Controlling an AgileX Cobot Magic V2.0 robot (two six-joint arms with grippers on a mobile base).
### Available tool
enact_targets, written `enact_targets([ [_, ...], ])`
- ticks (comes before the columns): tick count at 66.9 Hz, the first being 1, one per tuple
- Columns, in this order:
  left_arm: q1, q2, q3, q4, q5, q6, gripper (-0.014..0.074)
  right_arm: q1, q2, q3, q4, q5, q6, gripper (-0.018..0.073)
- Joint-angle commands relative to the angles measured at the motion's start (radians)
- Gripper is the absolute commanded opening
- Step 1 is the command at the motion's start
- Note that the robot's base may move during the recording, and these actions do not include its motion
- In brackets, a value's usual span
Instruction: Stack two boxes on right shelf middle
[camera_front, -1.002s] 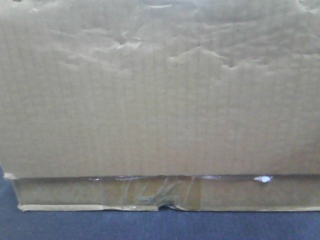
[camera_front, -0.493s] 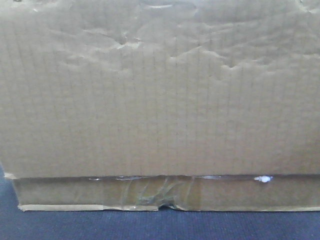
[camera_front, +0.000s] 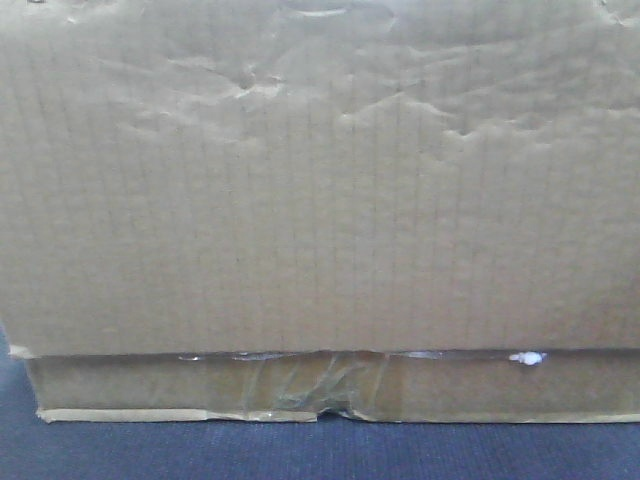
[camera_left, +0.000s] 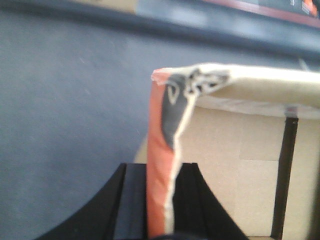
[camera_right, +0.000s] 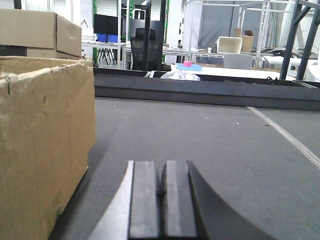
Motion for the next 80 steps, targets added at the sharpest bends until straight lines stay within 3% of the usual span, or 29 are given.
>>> enact_targets([
  [1,-0.143,0.031,-0.007,0.118,-0.022,-0.103,-0.0111,-0.003,0.003,-0.001,-0.008,-0.017,-0.002,-0.0167],
  [12,-0.363,0.115,-0.007,0.312,-0.022,-0.25,-0.0111,-0.003,0.003,-0.001,-0.008,-0.017,-0.002,-0.0167],
  [18,-0.449,0.163,-0.007,0.343,-0.022,-0.309,-0.0111,-0.003,0.003,-0.001,-0.008,-0.017,-0.002,-0.0167],
  [25,-0.498,0.223,-0.007,0.362,-0.022,-0.345,-0.0111,-0.003,0.003,-0.001,-0.008,-0.017,-0.002,-0.0167],
  [50,-0.5,0.286,0.003,0.377,-0.022,-0.382,-0.0111,-0.003,0.003,-0.001,-0.008,-0.017,-0.002,-0.0167],
  [80,-0.498,0.286,0.213,0.355,-0.022,-0.444,-0.0111,-0.003,0.003,-0.001,-0.008,-0.017,-0.002,-0.0167],
])
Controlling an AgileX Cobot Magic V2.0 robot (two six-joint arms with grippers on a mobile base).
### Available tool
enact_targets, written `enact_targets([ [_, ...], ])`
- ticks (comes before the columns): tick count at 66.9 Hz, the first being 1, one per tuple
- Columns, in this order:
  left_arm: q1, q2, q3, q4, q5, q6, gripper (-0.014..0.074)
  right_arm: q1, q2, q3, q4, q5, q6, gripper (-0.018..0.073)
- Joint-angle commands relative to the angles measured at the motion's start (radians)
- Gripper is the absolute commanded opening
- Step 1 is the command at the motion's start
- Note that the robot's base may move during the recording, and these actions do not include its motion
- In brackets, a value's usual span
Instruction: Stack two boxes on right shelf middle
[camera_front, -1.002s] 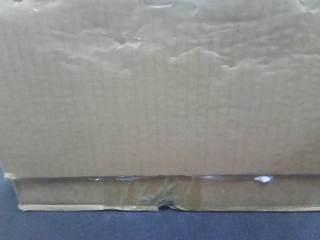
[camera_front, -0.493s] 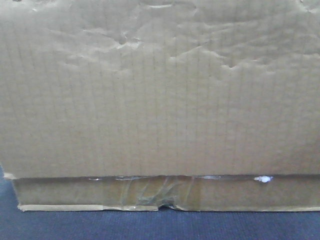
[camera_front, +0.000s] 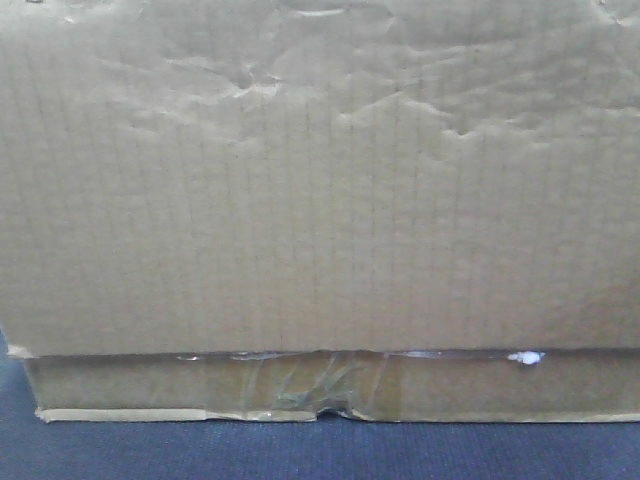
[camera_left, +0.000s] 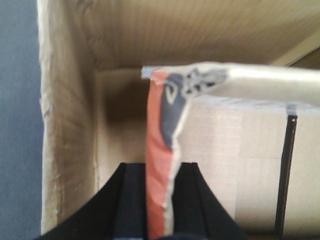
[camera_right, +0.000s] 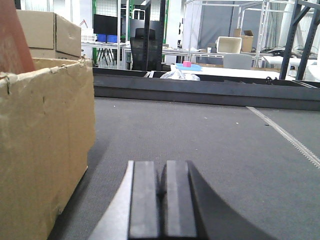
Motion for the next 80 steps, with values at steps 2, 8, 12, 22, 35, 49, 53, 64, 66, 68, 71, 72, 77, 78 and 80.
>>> enact_targets([
  [2,0.0,-0.01,0.033,-0.026,-0.02,-0.022,-0.0111,-0.003,0.003,-0.001,-0.008,-0.017,-0.002,-0.0167],
  [8,0.0,-0.01,0.075,-0.042,-0.02,-0.022,-0.0111,-0.003,0.003,-0.001,-0.008,-0.017,-0.002,-0.0167],
  [12,0.0,-0.01,0.099,-0.047,-0.02,-0.022,-0.0111,-0.003,0.003,-0.001,-0.008,-0.017,-0.002,-0.0167],
  [22,0.005,-0.008,0.128,-0.047,-0.02,-0.052,-0.0111,-0.003,0.003,-0.001,-0.008,-0.017,-0.002,-0.0167],
  [35,0.005,-0.004,0.128,-0.066,-0.02,-0.052,-0.01,-0.003,0.003,-0.001,-0.008,-0.017,-0.002,-0.0167],
  [49,0.005,0.007,0.128,-0.078,-0.02,-0.052,0.0218,-0.003,0.003,-0.001,-0.008,-0.017,-0.002,-0.0167],
  [53,0.005,0.007,0.128,-0.078,-0.02,-0.05,0.0294,-0.003,0.003,-0.001,-0.008,-0.017,-0.002,-0.0167],
  [64,0.005,0.007,0.128,-0.078,-0.02,-0.045,0.0392,-0.003,0.003,-0.001,-0.008,-0.017,-0.002,-0.0167],
  [66,0.005,0.007,0.128,-0.078,-0.02,-0.046,0.0395,-0.003,0.003,-0.001,-0.008,-0.017,-0.002,-0.0167],
  [68,0.005,0.007,0.126,-0.078,-0.02,-0.046,0.0395,-0.003,0.003,-0.001,-0.008,-0.017,-0.002,-0.0167],
  [71,0.005,0.007,0.116,-0.078,-0.02,-0.046,0.0392,-0.003,0.003,-0.001,-0.008,-0.017,-0.002,-0.0167],
  [72,0.005,0.007,0.111,-0.078,-0.02,-0.046,0.0392,-0.003,0.003,-0.001,-0.008,-0.017,-0.002,-0.0167],
  [77,0.005,0.007,0.069,-0.074,-0.02,-0.04,0.0392,-0.003,0.003,-0.001,-0.008,-0.017,-0.002,-0.0167],
  [78,0.005,0.007,0.059,-0.072,-0.02,-0.038,0.0392,-0.003,0.003,-0.001,-0.008,-0.017,-0.002,-0.0167],
  [80,0.005,0.005,0.037,-0.07,-0.02,-0.033,0.0392,-0.003,0.003,-0.001,-0.008,-0.017,-0.002,-0.0167],
])
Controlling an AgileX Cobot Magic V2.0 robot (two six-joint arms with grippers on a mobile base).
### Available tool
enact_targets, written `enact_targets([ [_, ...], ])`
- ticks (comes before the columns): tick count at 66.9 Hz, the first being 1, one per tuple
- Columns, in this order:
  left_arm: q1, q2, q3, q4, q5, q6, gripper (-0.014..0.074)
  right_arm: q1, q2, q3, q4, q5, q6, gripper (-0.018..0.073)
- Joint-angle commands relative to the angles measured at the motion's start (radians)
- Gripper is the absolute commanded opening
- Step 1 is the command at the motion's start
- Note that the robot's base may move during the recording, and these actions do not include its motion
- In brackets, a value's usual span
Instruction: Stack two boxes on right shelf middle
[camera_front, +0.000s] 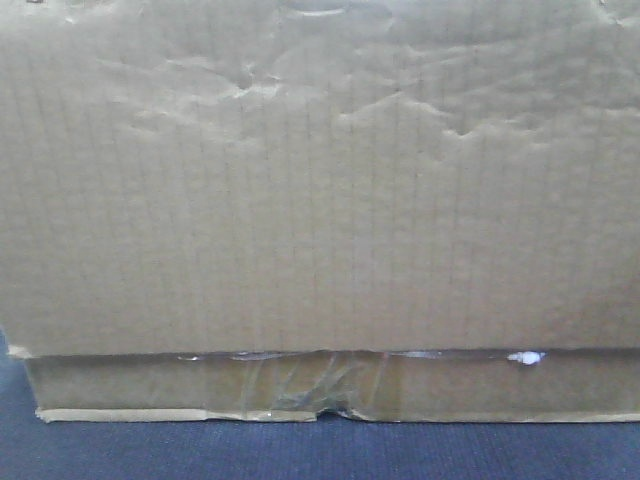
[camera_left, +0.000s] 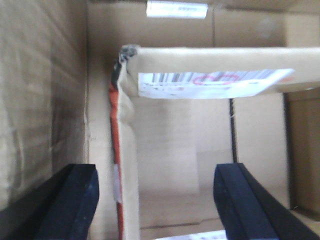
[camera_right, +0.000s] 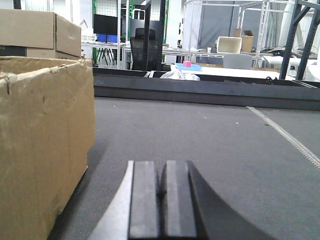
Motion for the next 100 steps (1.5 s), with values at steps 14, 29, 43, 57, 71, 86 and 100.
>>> enact_targets([
  [14,0.003,-0.052,-0.186,0.055,-0.008,0.025,0.0392,-0.003,0.003,-0.001,-0.008,-0.017,-0.002,-0.0167],
  [29,0.003,-0.164,-0.205,0.228,-0.008,0.087,0.0293,-0.003,0.003,-0.001,-0.008,-0.017,-0.002,-0.0167],
  [43,0.004,-0.301,-0.117,0.314,-0.008,0.102,-0.0077,-0.003,0.003,-0.001,-0.008,-0.017,-0.002,-0.0167],
  [57,0.004,-0.493,0.127,0.356,-0.22,0.102,-0.0111,-0.003,0.003,-0.001,-0.008,-0.017,-0.002,-0.0167],
  [71,0.027,-0.715,0.475,0.417,-0.618,0.087,-0.0111,-0.003,0.003,-0.001,-0.008,-0.017,-0.002,-0.0167],
  [86,0.161,-0.871,0.758,0.396,-0.845,-0.023,-0.0111,-0.003,0.003,-0.001,-0.008,-0.017,-0.002,-0.0167],
  [100,0.293,-0.982,0.93,0.368,-1.029,-0.029,-0.0111,-0.001,0.003,-0.001,-0.008,-0.096,-0.002,-0.0167],
])
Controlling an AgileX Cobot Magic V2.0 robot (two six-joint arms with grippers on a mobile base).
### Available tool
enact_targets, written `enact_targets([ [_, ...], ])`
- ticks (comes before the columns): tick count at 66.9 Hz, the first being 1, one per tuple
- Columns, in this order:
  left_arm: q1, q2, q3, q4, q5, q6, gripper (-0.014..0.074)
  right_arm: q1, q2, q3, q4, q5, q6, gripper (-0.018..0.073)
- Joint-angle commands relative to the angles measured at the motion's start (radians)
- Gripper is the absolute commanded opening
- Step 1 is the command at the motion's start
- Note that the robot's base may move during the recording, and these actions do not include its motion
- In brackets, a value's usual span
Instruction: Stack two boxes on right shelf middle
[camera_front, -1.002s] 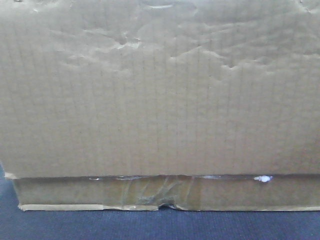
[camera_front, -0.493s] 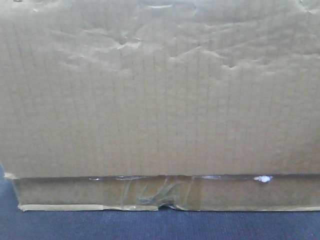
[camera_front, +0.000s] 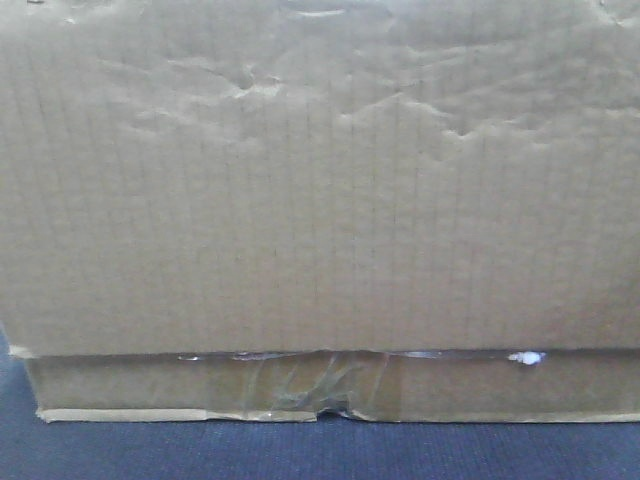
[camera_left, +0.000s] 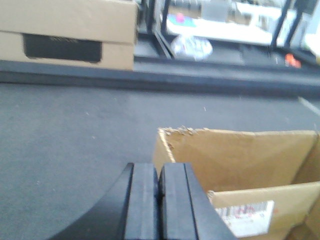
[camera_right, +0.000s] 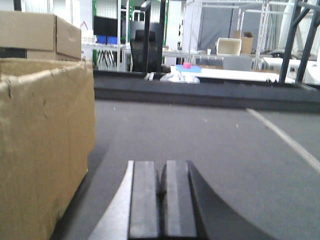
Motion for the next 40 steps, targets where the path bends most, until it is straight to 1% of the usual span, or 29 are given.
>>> enact_targets([
  [1,0.05,-0.044,0.051,-0.006,-0.109,-0.009,-0.0111,0.001,0.003,-0.001,-0.008,-0.08,-0.002,-0.0167],
  [5,0.079,-0.064,0.06,-0.004,-0.113,-0.009,-0.0111,0.004,0.003,-0.001,-0.008,-0.059,-0.002,-0.0167],
  [10,0.104,-0.079,0.062,0.003,-0.102,-0.009,-0.0111,0.012,0.003,-0.066,-0.013,0.014,-0.002,-0.0167],
  [19,0.138,-0.084,0.062,0.02,-0.102,-0.009,-0.0111,0.014,0.003,-0.251,-0.023,0.263,-0.002,-0.0167],
  [23,0.145,-0.084,0.062,0.02,-0.102,-0.009,-0.0111,0.014,0.025,-0.326,-0.013,0.348,-0.002,-0.0167],
  [29,0.145,-0.084,0.062,0.02,-0.102,-0.009,-0.0111,0.014,0.107,-0.452,-0.011,0.465,-0.002,-0.0167],
  [34,0.145,-0.084,0.062,0.02,-0.102,-0.009,-0.0111,0.014,0.19,-0.531,-0.011,0.526,-0.002,-0.0167],
  [40,0.145,-0.084,0.062,0.02,-0.102,-0.009,-0.0111,0.014,0.35,-0.648,0.009,0.609,-0.002,-0.0167],
])
